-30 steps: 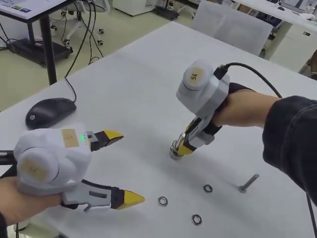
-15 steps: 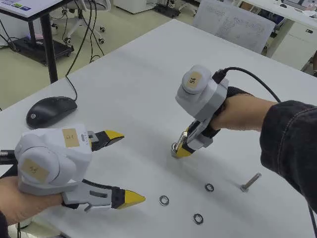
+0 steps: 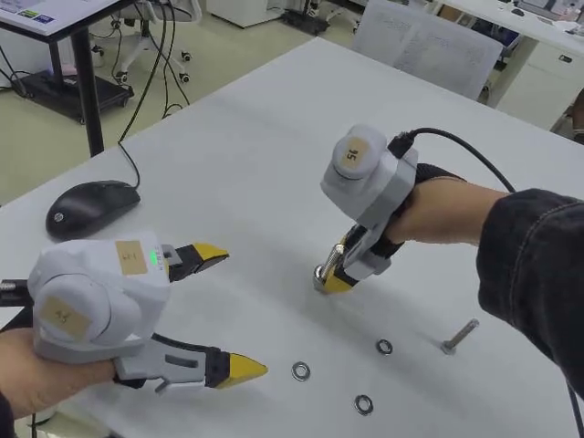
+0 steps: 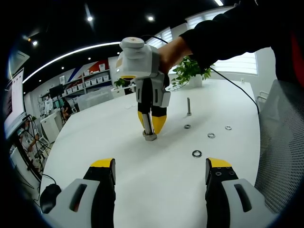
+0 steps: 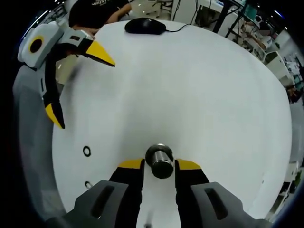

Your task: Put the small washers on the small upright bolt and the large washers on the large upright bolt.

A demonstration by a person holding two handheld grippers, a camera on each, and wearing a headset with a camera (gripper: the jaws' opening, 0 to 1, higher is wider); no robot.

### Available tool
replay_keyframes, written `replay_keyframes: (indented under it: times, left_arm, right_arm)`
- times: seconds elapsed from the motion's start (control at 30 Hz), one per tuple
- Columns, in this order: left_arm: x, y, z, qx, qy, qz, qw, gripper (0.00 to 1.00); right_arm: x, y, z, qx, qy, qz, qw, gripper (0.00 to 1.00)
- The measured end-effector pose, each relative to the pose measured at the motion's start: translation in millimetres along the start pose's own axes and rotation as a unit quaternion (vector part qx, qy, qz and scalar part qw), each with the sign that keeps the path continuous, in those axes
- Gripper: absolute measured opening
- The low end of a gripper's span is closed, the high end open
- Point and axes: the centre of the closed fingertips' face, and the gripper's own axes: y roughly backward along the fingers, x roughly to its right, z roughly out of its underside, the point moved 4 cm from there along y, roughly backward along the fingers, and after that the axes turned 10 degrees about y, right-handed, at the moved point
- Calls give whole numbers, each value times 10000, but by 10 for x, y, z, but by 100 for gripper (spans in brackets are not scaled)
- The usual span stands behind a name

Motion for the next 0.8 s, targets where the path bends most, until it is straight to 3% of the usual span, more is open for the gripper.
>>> replay_keyframes:
  times: [0.4,0.8]
  left_arm:
    - [23,-23,-29,-20,-50,76,10000,77]
    - [46,-49,-105,14,-169,172,9997,77]
  right_arm:
    - [-21,135,123,-27,-73,125,9999,27]
    - [-36,353,181,108,-203,383,9990,27]
